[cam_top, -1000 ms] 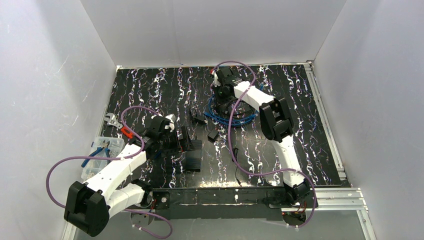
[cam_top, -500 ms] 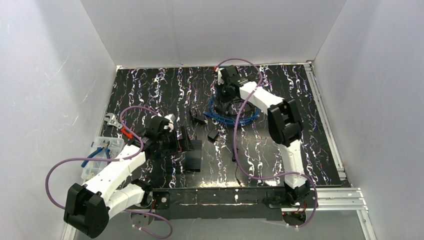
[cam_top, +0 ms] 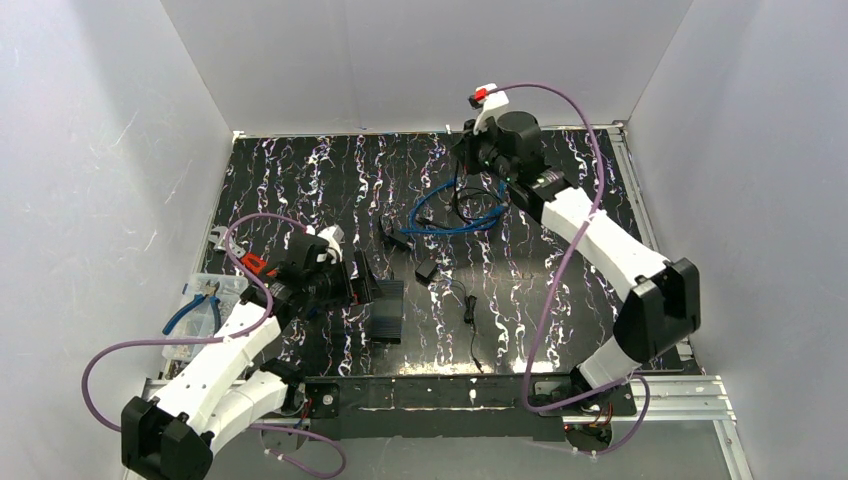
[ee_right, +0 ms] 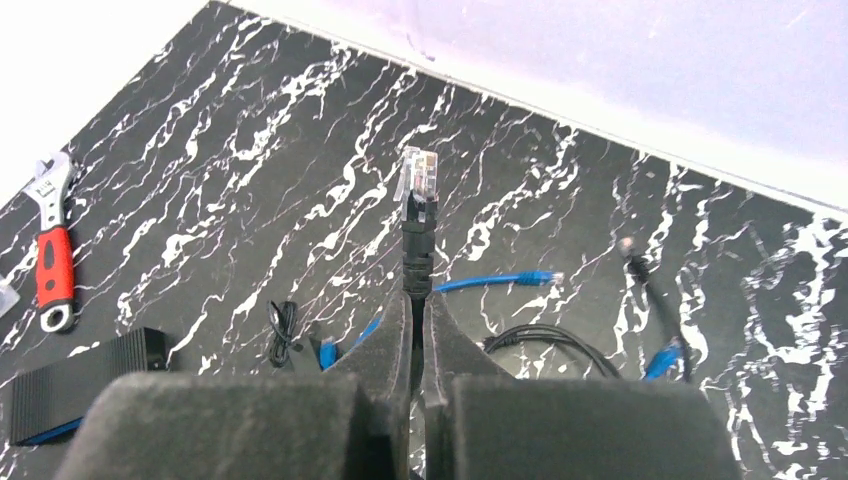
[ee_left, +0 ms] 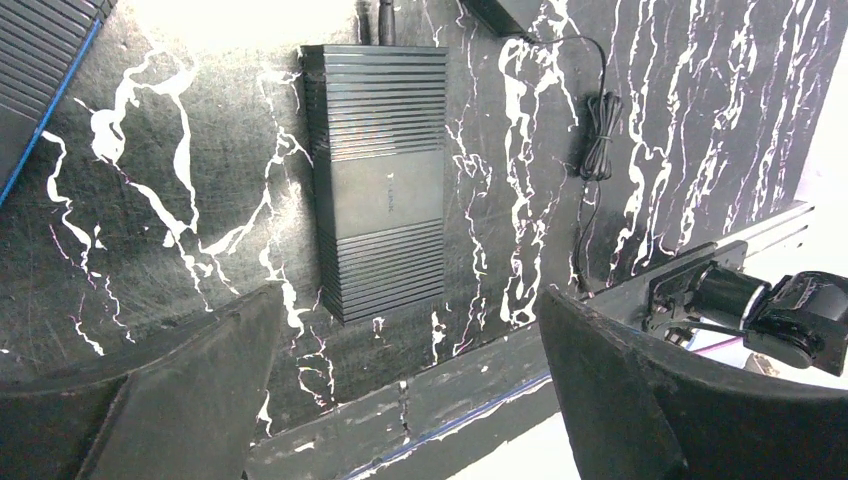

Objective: Insert the plug into the switch port
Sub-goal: Pick up the connector from the center of the board.

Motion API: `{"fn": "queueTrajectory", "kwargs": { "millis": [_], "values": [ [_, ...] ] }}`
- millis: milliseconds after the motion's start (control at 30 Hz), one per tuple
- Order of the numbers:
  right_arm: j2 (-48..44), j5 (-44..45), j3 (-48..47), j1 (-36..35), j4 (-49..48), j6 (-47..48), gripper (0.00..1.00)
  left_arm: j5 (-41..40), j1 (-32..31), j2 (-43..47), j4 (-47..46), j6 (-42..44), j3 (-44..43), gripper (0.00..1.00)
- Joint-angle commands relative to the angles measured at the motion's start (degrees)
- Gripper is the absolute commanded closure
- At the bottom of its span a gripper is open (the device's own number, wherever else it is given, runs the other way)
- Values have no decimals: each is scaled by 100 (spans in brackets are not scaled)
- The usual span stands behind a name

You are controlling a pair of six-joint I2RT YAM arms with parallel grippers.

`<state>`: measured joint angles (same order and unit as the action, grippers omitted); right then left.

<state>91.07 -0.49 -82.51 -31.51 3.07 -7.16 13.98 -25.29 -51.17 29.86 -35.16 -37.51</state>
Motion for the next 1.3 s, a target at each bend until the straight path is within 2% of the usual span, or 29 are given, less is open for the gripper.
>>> {"fn": "queueTrajectory", "kwargs": {
  "millis": [0, 200, 333, 600, 833, 900, 967, 1167, 1267],
  "values": [
    [-616, 422, 526, 3, -1314, 483, 99, 91, 40, 143, 171, 92, -203, 0],
    [-1175, 946, 647, 5, -1986, 1132, 99, 299, 39, 188, 170, 90, -216, 0],
    [-1299, 1276, 273, 0, -2121, 1521, 99, 301, 42, 270, 178, 72, -172, 1],
    [-1120, 1514, -1188, 2, -1908, 2112, 99, 302, 42, 339, 165, 26, -154, 1],
    [-550, 1511, -3339, 12, -1410, 2725, 99, 307, 42, 327, 169, 37, -222, 0],
    [-407, 1571, -3707, 13, -1226, 2844, 99, 309, 42, 312, 161, 46, -237, 1],
    [-380, 1706, -3584, 28, -1118, 2827, 99, 329, 42, 293, 129, 46, -220, 0],
    [-676, 2122, -1564, 45, -1305, 2017, 99, 402, 42, 278, 53, 31, -117, 0],
    [-441, 2083, -2045, 47, -935, 1989, 99, 403, 42, 329, 125, 92, -105, 0]
  ]
}}
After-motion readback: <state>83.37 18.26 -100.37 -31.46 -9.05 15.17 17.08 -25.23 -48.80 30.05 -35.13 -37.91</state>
